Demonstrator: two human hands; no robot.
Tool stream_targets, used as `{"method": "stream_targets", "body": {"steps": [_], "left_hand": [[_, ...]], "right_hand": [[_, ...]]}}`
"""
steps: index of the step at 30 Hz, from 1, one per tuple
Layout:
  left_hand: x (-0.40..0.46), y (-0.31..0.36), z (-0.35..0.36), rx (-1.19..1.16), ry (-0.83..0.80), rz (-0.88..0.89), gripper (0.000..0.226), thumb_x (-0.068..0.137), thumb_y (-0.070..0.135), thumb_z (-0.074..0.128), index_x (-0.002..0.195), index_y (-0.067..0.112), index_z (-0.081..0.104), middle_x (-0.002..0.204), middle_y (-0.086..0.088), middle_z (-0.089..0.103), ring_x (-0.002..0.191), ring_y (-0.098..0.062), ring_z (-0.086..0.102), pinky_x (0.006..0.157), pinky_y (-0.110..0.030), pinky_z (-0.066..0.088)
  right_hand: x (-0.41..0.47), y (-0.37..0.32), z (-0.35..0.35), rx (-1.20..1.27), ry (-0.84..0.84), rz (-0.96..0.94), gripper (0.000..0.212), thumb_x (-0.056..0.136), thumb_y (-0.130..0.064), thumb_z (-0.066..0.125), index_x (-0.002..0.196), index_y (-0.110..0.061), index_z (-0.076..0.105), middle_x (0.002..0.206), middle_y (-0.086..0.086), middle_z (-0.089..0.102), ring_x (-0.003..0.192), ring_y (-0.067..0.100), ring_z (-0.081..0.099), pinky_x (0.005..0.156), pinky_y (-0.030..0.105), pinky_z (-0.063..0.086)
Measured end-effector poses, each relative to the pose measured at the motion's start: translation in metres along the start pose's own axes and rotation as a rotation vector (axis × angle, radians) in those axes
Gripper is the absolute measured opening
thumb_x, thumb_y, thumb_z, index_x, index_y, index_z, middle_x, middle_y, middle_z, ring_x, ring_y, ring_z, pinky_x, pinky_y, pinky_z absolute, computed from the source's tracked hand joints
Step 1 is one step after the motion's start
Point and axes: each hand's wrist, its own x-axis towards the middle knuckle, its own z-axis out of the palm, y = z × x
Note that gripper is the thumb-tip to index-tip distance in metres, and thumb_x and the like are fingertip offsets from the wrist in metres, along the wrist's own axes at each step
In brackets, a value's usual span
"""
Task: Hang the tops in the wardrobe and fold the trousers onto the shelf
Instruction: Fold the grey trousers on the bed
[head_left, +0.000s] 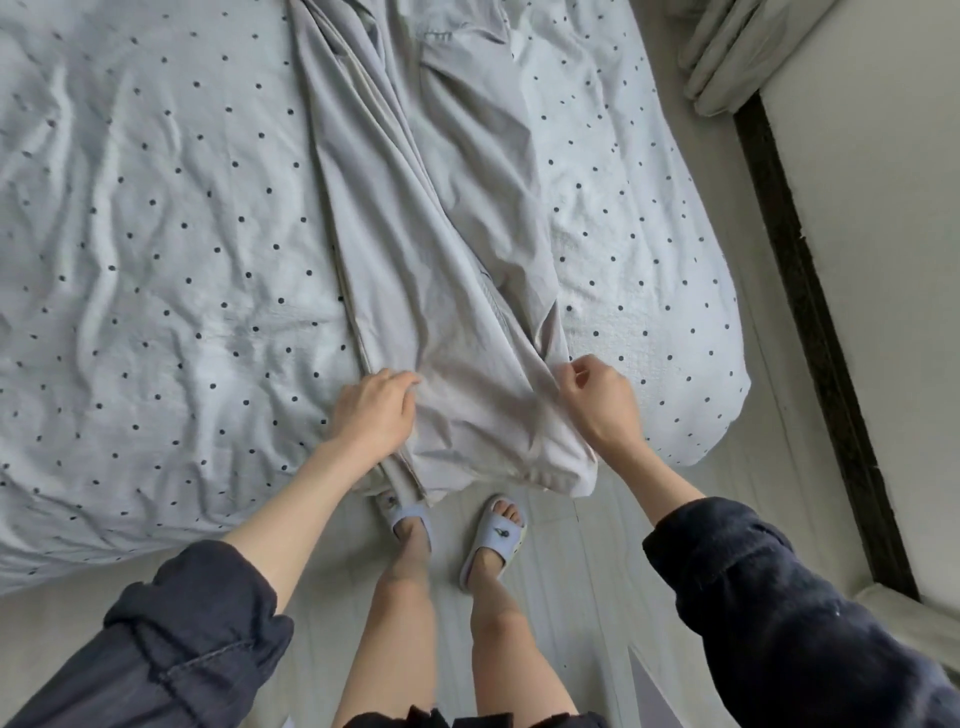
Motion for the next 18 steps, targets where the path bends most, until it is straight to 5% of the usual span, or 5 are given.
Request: {"method": "stream_targets", "body": {"steps": [5,8,13,18], "left_hand": [[0.048,-0.018,-0.050,-0.167,0.352,0.054,0.029,0.090,0.005,0.050,0.116,0.008,0.063,0.115,-0.015,0.059,0.107,-0.036,0.054,0.088,-0.045,0.046],[0.096,-0.031,-0.084,-0.140,0.495,0.143,0.036,0.085,0.003,0.055,0.120,0.005,0.058,0.126,-0.019,0.052,0.115,-0.040,0.050,0.091,-0.049,0.046],[0.169,-0.055,-0.119,-0.095,0.457,0.158,0.056,0.090,0.016,0.058,0.142,0.010,0.038,0.153,-0.017,0.025,0.142,-0.036,0.022,0.111,-0.047,0.028],[0.180,-0.082,-0.114,0.016,0.366,0.208,0.060,0.086,0.016,0.064,0.140,0.006,0.040,0.152,-0.019,0.026,0.140,-0.037,0.026,0.113,-0.045,0.025]], "right_hand": [[0.049,-0.092,-0.005,-0.011,0.029,-0.184,0.024,0.097,-0.018,0.043,0.096,-0.005,0.063,0.092,0.014,0.066,0.081,0.030,0.057,0.067,0.037,0.044],[0.089,-0.145,0.001,-0.006,0.049,-0.220,0.024,0.094,-0.013,0.043,0.099,-0.009,0.066,0.096,0.013,0.068,0.091,0.032,0.059,0.076,0.038,0.048],[0.158,-0.222,0.010,-0.044,0.034,-0.263,0.027,0.093,-0.019,0.041,0.104,-0.015,0.066,0.103,0.010,0.069,0.100,0.029,0.060,0.078,0.034,0.048],[0.188,-0.263,0.024,-0.115,-0.067,-0.233,0.025,0.092,-0.033,0.052,0.106,-0.018,0.066,0.108,0.010,0.066,0.102,0.031,0.058,0.080,0.034,0.047]]}}
